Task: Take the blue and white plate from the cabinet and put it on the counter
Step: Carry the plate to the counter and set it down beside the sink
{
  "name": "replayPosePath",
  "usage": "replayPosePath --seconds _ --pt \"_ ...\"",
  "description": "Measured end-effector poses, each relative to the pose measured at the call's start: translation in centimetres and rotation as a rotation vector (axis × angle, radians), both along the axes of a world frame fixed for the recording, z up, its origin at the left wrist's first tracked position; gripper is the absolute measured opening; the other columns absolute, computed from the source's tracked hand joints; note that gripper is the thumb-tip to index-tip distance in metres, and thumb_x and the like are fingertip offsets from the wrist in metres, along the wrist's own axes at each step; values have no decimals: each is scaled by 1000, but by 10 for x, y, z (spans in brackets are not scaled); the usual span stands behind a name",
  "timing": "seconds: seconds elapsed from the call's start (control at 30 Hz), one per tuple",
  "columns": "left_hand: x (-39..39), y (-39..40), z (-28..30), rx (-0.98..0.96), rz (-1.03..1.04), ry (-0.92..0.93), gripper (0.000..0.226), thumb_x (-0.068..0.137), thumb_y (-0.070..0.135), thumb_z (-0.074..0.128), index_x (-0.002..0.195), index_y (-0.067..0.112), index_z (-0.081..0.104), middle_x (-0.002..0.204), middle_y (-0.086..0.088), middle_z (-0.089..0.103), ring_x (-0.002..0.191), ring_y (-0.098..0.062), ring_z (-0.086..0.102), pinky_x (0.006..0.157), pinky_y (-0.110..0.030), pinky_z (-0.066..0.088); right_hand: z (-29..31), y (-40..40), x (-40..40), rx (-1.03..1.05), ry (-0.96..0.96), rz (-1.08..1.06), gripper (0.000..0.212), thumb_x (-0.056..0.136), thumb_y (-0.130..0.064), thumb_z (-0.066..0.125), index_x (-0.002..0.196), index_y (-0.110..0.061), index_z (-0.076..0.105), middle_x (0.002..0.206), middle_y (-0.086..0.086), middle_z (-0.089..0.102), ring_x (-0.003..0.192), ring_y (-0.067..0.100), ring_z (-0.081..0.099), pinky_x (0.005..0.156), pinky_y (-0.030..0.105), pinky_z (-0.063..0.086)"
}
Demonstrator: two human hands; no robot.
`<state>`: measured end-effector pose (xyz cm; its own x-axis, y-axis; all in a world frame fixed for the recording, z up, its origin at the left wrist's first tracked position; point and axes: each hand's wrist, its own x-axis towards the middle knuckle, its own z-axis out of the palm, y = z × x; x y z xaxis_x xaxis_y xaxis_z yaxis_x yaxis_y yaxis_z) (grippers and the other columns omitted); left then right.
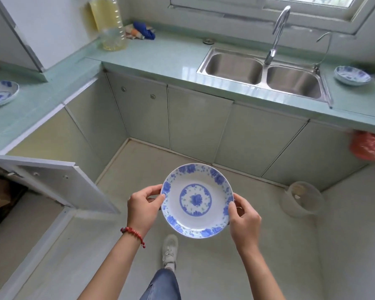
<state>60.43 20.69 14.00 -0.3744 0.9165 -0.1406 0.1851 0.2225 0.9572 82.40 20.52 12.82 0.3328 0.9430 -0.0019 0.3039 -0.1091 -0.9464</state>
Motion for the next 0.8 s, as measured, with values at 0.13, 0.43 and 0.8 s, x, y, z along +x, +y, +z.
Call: replayPosePath --seconds 0.13,0.43,0.8 --pt "-2 68 -3 8 -16 0 22 75 -2 66 95 8 69 81 -3 71 63 -3 68 54 -17 56 0 65 -3 19 9 -21 23 82 -3 56 93 -18 68 78 -12 67 69 -4 60 56 6 45" --pt "-28 234 8 -11 -50 -18 21 76 1 66 93 12 70 84 2 72 75 -13 70 62 -25 60 15 225 -28 47 -2 -54 25 81 -4 58 89 -25 68 76 -15 68 67 0 61 56 6 45" --pt "-53 382 9 -16 40 -3 21 75 4 68 92 16 70 82 7 72 68 -4 68 62 -21 58 15 390 -51 27 -29 38 22 81 -8 59 92 -25 68 77 -17 68 72 -2 62 61 11 49"
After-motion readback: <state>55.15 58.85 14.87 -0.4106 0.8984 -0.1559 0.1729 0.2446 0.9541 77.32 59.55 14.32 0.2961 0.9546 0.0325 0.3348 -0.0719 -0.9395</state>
